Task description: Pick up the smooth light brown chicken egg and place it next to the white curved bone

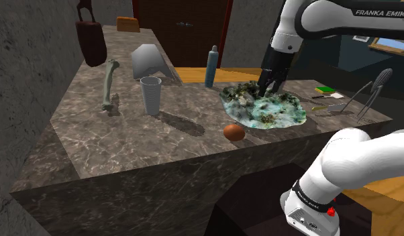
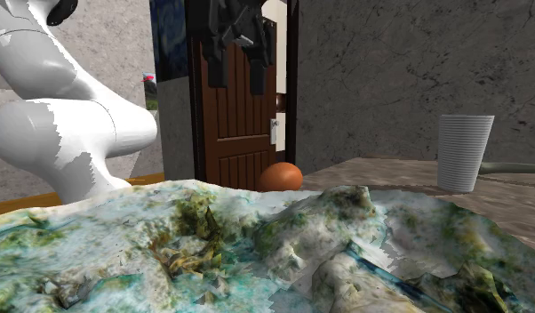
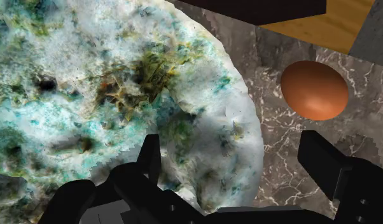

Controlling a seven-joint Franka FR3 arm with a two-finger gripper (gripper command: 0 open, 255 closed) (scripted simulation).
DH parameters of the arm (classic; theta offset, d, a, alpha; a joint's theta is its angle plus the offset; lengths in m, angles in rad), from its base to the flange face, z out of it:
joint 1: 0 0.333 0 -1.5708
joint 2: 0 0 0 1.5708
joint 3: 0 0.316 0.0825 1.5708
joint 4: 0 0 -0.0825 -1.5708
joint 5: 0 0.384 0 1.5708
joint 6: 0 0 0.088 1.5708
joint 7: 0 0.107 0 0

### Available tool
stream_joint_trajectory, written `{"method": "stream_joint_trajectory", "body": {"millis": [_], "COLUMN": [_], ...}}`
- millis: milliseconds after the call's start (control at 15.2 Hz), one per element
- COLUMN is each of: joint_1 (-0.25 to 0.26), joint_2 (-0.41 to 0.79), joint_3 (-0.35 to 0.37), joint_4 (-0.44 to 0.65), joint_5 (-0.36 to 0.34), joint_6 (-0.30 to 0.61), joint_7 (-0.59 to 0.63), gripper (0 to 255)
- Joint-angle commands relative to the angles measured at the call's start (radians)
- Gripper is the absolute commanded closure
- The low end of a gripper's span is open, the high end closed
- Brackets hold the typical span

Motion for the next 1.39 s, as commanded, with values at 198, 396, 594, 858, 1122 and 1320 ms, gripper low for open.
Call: {"method": "stream_joint_trajectory", "body": {"millis": [198,396,594,858,1122,1320], "joint_1": [0.057,0.120,0.189,0.282,0.291,0.299], "joint_2": [-0.063,-0.119,-0.165,-0.203,-0.155,-0.114], "joint_3": [-0.003,-0.007,-0.014,-0.028,-0.028,-0.029], "joint_4": [-0.127,-0.248,-0.364,-0.495,-0.527,-0.547], "joint_5": [0.026,0.052,0.080,0.113,0.119,0.125], "joint_6": [0.133,0.266,0.403,0.577,0.656,0.719], "joint_7": [-0.080,-0.162,-0.246,-0.350,-0.352,-0.355], "gripper": [0,0,0,0,0,0]}}
